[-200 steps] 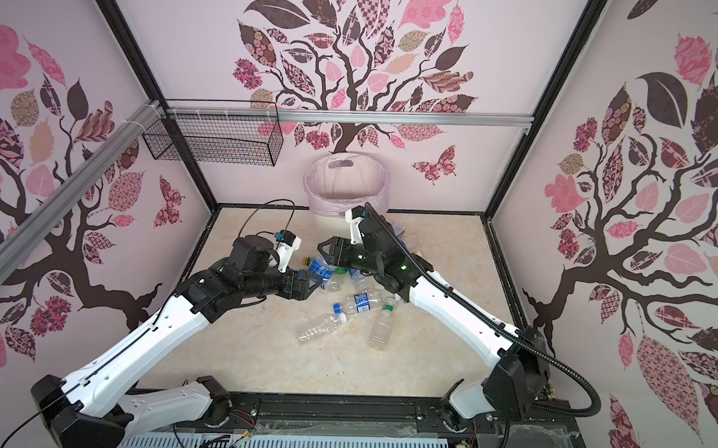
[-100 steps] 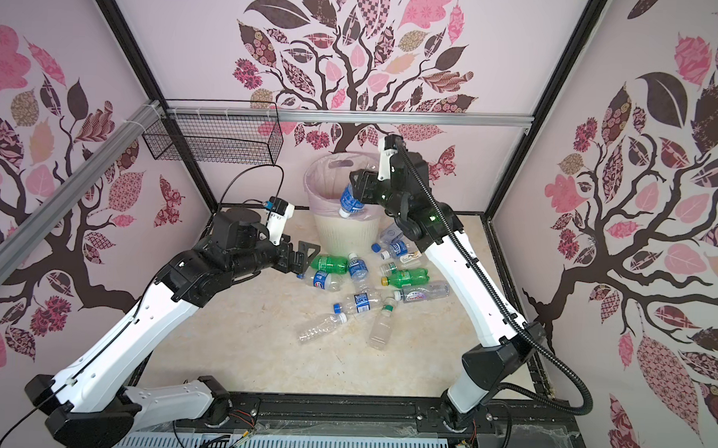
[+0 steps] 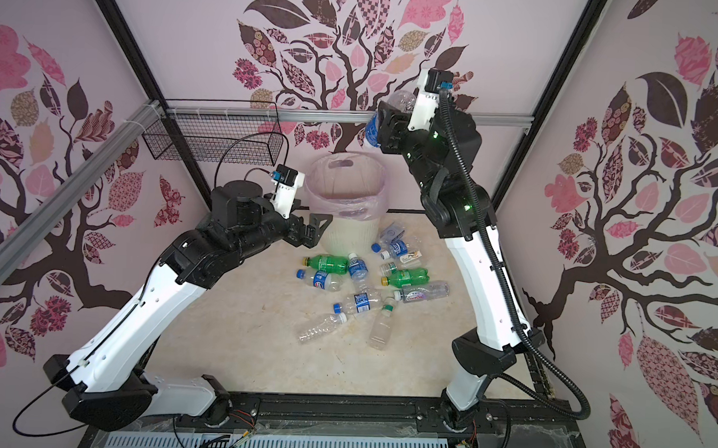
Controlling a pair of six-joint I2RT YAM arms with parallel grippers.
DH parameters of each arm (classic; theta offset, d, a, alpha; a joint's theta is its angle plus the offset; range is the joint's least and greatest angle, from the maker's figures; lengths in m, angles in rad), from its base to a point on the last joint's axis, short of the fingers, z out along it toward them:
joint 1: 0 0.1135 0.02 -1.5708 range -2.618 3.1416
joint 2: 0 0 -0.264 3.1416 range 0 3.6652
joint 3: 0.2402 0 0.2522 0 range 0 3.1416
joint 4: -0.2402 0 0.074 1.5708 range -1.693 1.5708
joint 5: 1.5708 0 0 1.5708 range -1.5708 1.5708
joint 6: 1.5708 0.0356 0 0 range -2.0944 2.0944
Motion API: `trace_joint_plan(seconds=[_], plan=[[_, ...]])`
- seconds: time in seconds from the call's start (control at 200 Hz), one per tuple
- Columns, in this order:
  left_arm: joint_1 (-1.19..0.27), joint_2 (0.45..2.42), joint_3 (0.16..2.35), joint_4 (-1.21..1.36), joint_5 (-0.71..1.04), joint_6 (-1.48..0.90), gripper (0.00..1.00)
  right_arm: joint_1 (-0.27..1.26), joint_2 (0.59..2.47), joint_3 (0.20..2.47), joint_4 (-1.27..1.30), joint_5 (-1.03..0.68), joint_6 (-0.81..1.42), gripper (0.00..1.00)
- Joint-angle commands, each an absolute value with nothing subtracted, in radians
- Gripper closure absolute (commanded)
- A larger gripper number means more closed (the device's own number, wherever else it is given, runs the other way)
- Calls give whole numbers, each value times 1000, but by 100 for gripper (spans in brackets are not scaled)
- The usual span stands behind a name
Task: Throw the plastic bottles in the bin
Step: 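Lift the blue-labelled bottle over the bin with right gripper while left gripper draws back, then release the blue-labelled bottle into the bin with right gripper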
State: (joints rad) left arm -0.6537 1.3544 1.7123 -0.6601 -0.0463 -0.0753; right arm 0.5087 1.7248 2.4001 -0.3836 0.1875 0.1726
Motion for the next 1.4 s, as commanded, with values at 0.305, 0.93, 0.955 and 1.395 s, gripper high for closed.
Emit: trace_joint_plan(seconds=[0.305,0.93,0.955,1.395], plan=[[-652,1315,1617,-681,-185,-53,3,486,2134,2730,-578,118,259,1],[-637,1226,1456,-731,-228,-174,3,481,1879,2361,-558,75,278,1],[-637,1231,1460,-750,-226,-180,3,479,1864,2334,-558,69,282,0],[-624,1185,1319,-879,-157,-323,3,520,1526,1741,-458,39,307,1]])
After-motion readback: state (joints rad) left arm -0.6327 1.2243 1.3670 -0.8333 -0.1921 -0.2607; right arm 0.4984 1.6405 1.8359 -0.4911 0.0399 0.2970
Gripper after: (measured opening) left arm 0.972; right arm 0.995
